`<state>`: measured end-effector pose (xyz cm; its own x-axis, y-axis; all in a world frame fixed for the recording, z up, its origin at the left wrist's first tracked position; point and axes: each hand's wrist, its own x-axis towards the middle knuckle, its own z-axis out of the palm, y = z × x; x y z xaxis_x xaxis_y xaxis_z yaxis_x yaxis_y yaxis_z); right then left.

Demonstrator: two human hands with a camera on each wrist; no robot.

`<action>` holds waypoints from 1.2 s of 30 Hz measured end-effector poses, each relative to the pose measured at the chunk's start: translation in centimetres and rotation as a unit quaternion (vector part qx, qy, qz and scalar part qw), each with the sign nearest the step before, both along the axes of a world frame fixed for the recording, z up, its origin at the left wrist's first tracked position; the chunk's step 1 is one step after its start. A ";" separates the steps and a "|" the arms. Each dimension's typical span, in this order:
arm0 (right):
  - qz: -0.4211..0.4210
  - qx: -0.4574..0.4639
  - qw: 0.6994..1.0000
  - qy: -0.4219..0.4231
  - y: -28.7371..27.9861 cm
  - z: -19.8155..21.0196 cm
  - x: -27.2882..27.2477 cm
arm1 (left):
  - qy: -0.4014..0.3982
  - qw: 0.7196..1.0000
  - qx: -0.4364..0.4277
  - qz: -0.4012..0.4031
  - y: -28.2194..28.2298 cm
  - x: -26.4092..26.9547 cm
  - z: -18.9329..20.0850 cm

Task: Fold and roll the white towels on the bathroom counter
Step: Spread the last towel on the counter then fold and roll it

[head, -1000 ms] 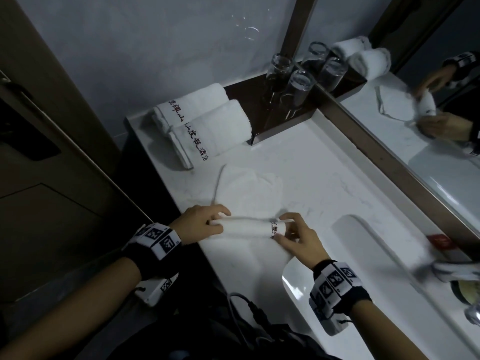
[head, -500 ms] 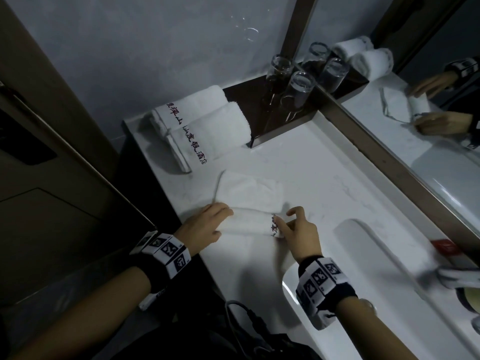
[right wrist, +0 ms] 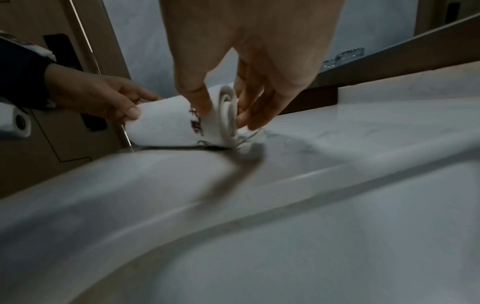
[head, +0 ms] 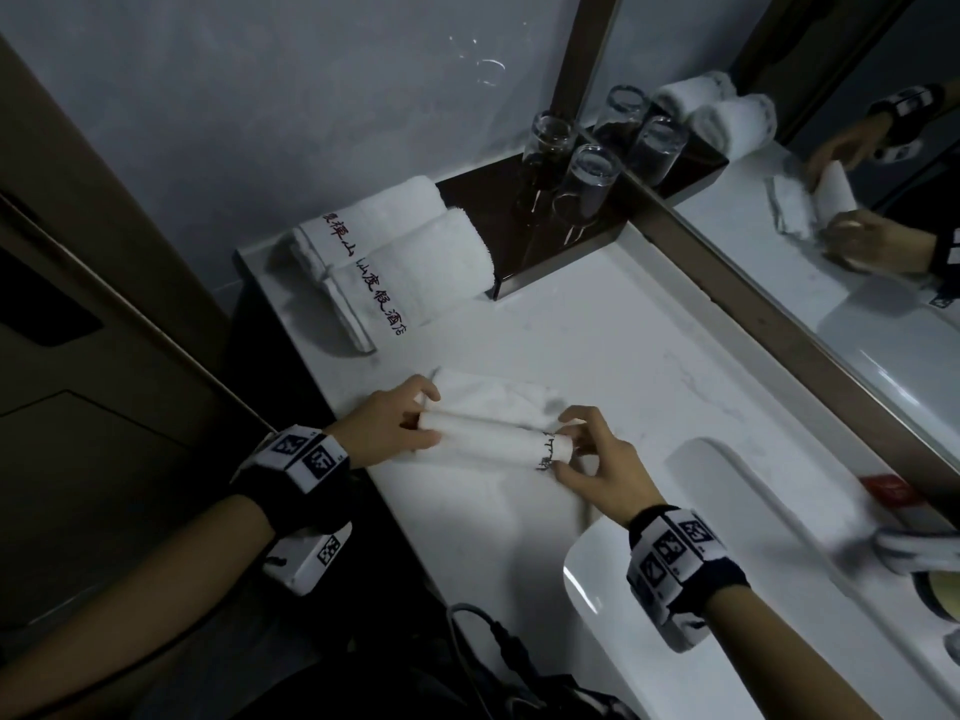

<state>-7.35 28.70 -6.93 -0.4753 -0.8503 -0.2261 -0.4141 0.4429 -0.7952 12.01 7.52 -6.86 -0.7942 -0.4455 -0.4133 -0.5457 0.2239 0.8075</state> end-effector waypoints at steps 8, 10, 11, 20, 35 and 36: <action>-0.139 0.039 0.986 -0.084 -1.7 -1.4 -0.4 | 0.138 0.947 -0.290 0.009 1.0 -0.1 -1.3; -0.162 0.045 0.982 -0.089 -2.2 -1.6 -0.7 | 0.150 0.931 -0.331 -0.036 1.7 -0.2 -1.4; -0.169 0.048 0.980 -0.092 -2.5 -1.6 -0.8 | 0.145 0.926 -0.344 -0.051 2.0 -0.3 -1.4; -0.219 0.103 0.947 -0.213 -4.2 -0.3 -0.4 | 0.012 0.926 -0.375 -0.031 2.8 -1.9 -1.1; -0.137 0.174 0.831 -0.510 -5.8 1.6 5.9 | 0.034 0.983 0.108 0.144 6.0 -3.9 -0.9; -0.119 0.170 0.853 -0.478 -5.9 1.6 6.3 | 0.039 0.983 0.100 0.146 5.9 -3.5 -0.9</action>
